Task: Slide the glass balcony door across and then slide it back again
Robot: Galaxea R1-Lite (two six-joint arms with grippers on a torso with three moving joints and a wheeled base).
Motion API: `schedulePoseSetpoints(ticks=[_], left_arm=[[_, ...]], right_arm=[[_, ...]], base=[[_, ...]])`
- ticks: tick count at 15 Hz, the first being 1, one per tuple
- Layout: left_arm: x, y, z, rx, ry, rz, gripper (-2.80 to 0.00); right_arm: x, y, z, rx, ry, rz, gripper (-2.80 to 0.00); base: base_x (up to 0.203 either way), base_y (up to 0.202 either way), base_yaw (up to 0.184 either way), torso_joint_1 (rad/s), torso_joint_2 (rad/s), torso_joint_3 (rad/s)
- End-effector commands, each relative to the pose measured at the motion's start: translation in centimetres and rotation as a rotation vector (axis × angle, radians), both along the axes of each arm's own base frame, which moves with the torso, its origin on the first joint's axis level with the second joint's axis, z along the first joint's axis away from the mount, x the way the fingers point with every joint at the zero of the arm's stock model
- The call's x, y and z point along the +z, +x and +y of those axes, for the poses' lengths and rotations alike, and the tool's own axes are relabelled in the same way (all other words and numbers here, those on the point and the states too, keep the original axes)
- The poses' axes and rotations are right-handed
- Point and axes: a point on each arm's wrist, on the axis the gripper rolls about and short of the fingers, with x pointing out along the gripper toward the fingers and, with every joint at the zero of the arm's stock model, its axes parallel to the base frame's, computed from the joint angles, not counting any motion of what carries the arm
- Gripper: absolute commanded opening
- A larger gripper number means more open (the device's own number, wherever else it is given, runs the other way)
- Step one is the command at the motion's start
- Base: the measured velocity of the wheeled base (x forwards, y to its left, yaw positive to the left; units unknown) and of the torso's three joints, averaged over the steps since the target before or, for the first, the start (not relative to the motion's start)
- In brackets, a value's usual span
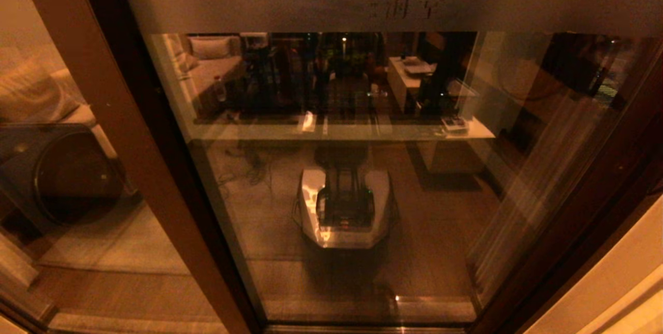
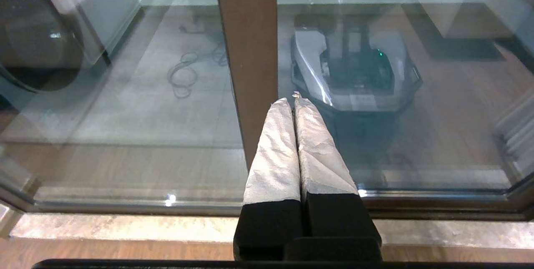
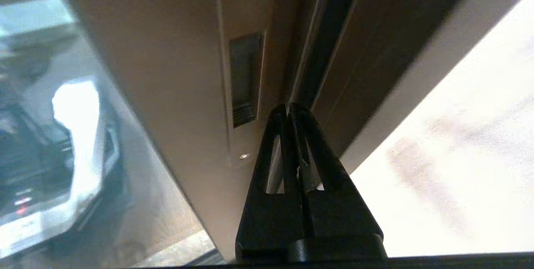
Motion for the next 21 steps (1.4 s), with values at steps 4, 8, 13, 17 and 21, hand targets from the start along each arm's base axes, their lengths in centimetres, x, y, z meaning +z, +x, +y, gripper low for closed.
schedulePoseSetpoints(ticks=[4, 8, 13, 17, 21], left_arm=[[0.0, 0.0, 0.0, 0.000, 0.000, 0.002, -2.80], [0.0, 0.0, 0.0, 0.000, 0.000, 0.002, -2.80], [0.0, 0.0, 0.0, 0.002, 0.000, 0.002, -2.80], [0.0, 0.0, 0.0, 0.000, 0.000, 0.002, -2.80], [0.0, 0.0, 0.0, 0.000, 0.000, 0.002, -2.80]], right_arm=[[3.3, -6.2, 2.6, 0.185, 0.001, -0.073, -2.80], [4.7, -9.7, 5.1, 0.361, 0.059, -0.065, -2.80], [4.3, -7.2, 3.2, 0.141, 0.004, -0.005, -2.80], [3.4, -4.4, 3.2, 0.080, -0.005, 0.043, -2.80], [2.0, -2.9, 3.4, 0.092, 0.012, 0.099, -2.80]], base=[[0.000, 0.000, 0.000, 0.000, 0.00, 0.000], [0.000, 0.000, 0.000, 0.000, 0.00, 0.000], [0.000, 0.000, 0.000, 0.000, 0.00, 0.000], [0.000, 0.000, 0.000, 0.000, 0.00, 0.000], [0.000, 0.000, 0.000, 0.000, 0.00, 0.000]])
